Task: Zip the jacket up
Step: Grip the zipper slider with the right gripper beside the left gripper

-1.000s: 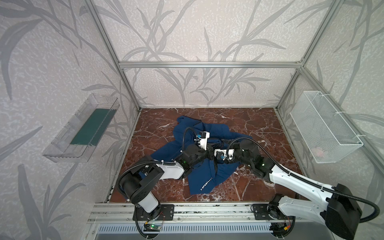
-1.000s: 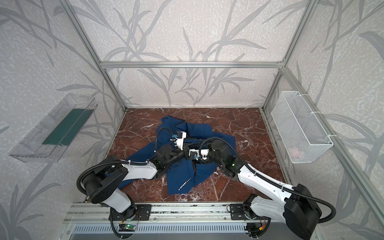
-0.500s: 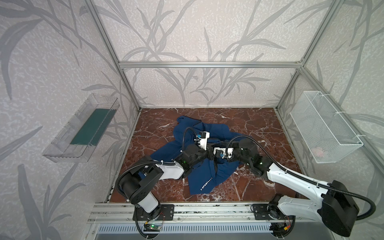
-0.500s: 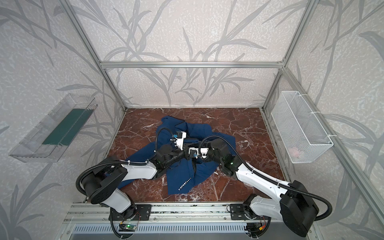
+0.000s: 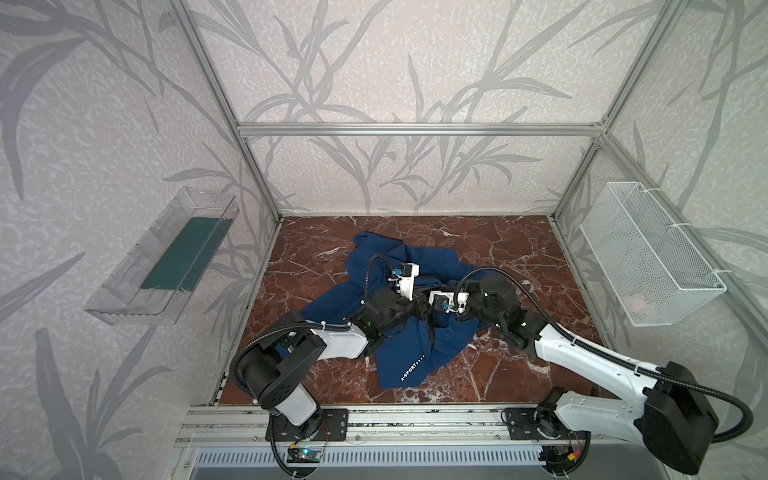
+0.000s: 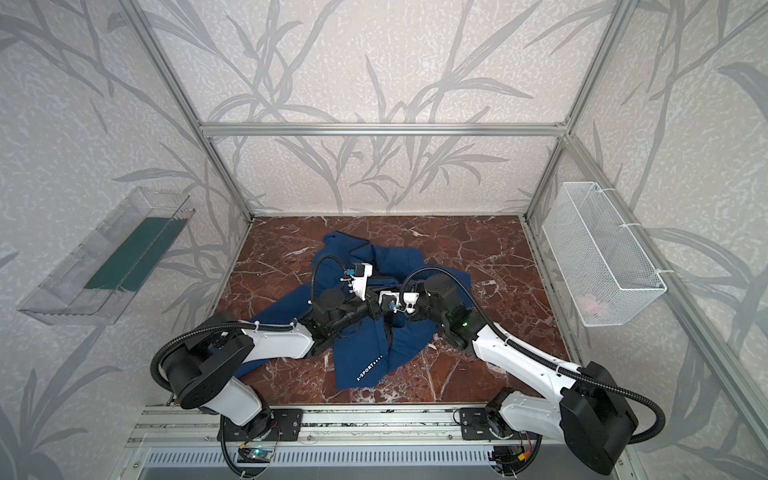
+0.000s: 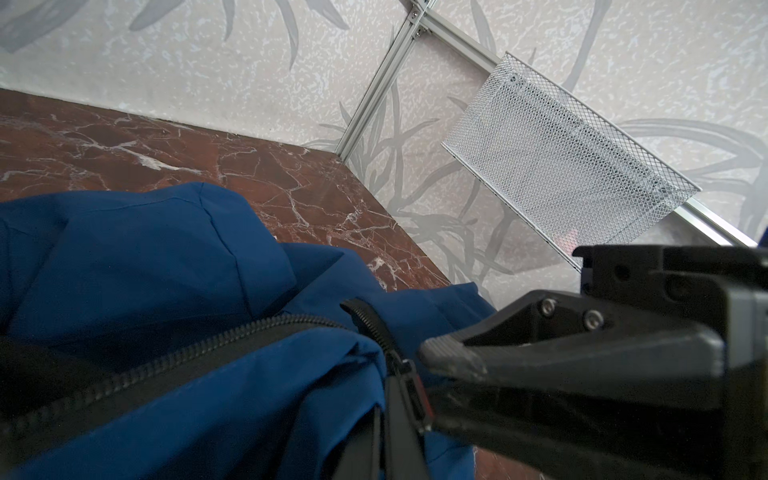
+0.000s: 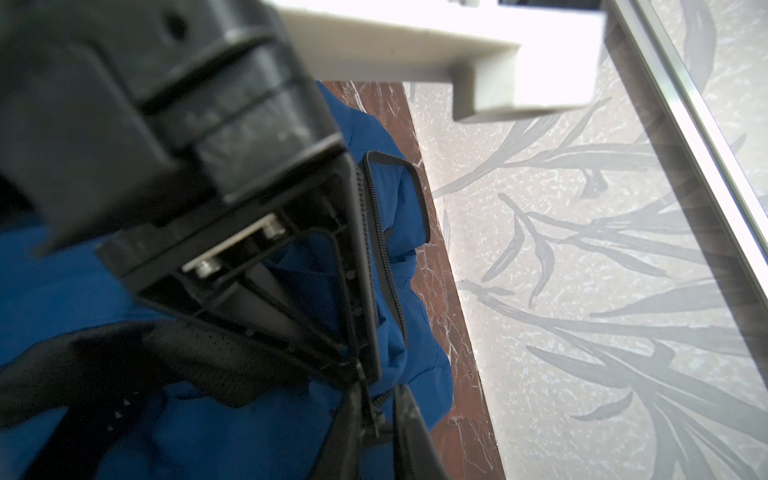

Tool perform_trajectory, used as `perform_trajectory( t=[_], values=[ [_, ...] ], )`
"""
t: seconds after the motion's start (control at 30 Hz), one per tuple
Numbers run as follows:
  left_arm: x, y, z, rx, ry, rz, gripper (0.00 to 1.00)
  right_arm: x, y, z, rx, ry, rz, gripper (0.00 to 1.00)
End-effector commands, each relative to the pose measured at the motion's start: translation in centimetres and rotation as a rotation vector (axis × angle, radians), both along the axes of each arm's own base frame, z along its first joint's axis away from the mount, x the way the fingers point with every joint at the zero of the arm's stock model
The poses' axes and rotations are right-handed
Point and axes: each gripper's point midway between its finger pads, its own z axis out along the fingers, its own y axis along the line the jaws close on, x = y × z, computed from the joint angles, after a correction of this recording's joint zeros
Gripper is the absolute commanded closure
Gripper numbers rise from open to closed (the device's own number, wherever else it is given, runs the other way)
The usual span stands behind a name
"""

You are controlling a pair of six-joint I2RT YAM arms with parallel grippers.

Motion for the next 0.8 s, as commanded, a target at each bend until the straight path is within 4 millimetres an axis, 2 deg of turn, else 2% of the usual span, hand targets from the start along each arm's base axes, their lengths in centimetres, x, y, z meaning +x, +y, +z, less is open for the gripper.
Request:
perform_trajectory(
  t=[0.0,0.23,0.33,0.5,0.57,0.77],
  values=[
    [-0.3,0.3,0.9,-0.007,-0.020,0.004,1.00,0.1,0.4,1.0,0.026,0.015,0.010,0.83],
    [-0.4,0.3,1.0,-0.005,-0.019,0.005,1.00,0.3,0.7,0.7,0.022,0.027,0.015,0.83],
    [-0.4,0.3,1.0,-0.004,-0.020,0.005,1.00,0.5,0.9,1.0,0.030,0.028,0.014,0.87],
    [-0.4,0.4,0.9,0.000,-0.021,0.008,1.00,0.7,1.2,0.8,0.020,0.040,0.016,1.00],
    [-0.4,0.6,0.8,0.005,-0.020,0.013,1.00,0.8,1.1,0.8,0.021,0.044,0.009,1.00],
    [-0.7,1.0,0.8,0.028,-0.020,0.018,1.00,1.4,-0.2,1.9,0.183,0.159,-0.049,1.00]
  ],
)
